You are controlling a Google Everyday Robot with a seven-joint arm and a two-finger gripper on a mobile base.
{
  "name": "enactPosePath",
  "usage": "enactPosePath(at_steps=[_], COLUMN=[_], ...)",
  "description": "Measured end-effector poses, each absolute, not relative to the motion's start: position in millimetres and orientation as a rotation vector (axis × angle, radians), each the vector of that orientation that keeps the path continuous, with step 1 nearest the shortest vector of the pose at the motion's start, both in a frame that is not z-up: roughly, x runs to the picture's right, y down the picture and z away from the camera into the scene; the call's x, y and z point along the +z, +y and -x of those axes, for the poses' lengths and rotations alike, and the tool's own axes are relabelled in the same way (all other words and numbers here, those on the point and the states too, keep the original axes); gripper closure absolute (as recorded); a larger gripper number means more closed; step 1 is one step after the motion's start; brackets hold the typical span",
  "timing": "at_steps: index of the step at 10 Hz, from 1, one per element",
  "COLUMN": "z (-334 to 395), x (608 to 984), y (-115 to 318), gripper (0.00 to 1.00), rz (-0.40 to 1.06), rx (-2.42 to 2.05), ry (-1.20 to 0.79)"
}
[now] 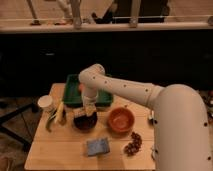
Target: Wipe purple bowl with eraser
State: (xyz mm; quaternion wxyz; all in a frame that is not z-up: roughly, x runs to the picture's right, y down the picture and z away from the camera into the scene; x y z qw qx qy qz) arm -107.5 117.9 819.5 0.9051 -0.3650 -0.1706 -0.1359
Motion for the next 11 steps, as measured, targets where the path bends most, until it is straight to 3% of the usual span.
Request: enactPosePath(at_steps=[4, 8, 11], z=[125.5, 126.1, 104.2], x=[817.3, 783.2, 780.3], y=[129.6, 154.7, 158.9], gripper=[1.0, 1.0, 1.0], rz=[0.832, 0.871, 0.889], rx=[-0.296, -0.316, -0.285], ry=[-0.385, -0.384, -0.355])
